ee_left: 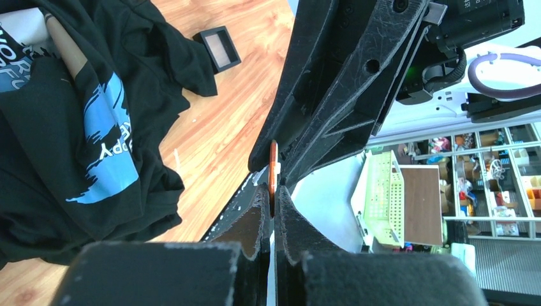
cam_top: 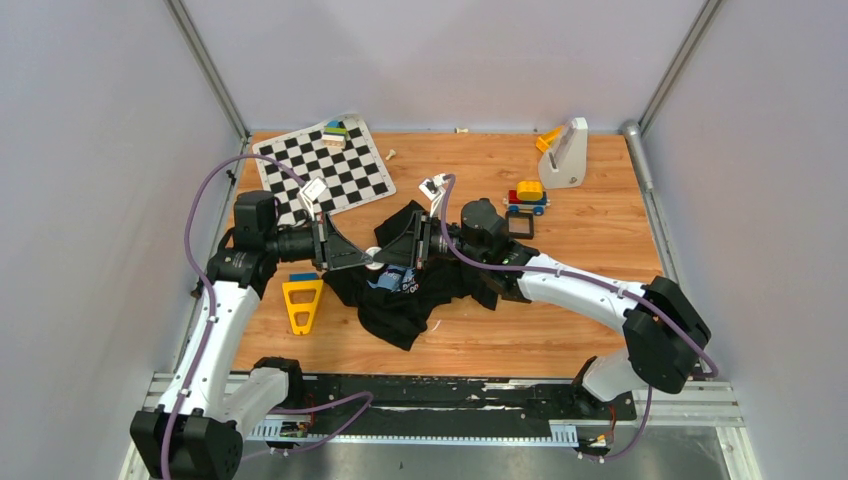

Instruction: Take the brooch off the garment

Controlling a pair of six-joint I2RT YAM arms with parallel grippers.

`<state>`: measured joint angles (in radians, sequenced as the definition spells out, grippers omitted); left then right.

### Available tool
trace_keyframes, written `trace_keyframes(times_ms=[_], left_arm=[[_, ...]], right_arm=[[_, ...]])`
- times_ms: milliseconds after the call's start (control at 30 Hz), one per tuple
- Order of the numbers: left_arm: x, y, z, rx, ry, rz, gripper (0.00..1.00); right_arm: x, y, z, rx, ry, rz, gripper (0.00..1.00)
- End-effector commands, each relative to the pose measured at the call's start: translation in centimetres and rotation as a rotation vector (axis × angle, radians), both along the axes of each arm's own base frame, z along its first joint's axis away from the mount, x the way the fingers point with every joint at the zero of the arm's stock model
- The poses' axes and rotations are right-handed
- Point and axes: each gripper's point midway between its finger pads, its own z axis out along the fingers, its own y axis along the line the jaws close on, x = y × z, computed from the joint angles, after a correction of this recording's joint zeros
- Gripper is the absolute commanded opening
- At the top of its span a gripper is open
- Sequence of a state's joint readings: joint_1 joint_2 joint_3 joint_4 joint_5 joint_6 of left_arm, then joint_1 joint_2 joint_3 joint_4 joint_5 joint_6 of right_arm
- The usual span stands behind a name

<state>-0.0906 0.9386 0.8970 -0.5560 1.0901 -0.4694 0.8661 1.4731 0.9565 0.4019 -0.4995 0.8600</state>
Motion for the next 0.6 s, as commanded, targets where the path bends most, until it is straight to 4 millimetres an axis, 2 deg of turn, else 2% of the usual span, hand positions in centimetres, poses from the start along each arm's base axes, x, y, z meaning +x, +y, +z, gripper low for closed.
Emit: trace_keyframes(times_ms=[0, 100, 567], left_arm=[[-0.8, -0.5, 1.8, -0.056, -0.045, -0.056, 0.0], [-0.8, -0.5, 1.9, -0.06, -0.039, -0.057, 0.0], [-0.8, -0.8, 2.1, -0.116, -0.021, -0.052, 0.0]], right_arm=[[0.7, 0.7, 1.9, 0.047, -0.036, -0.006, 0.21], [0.6, 0.8, 1.9, 0.048, -0.033, 0.0, 0.18], [0.4, 1.8, 1.9, 0.062, -0.021, 0.02, 0.2]])
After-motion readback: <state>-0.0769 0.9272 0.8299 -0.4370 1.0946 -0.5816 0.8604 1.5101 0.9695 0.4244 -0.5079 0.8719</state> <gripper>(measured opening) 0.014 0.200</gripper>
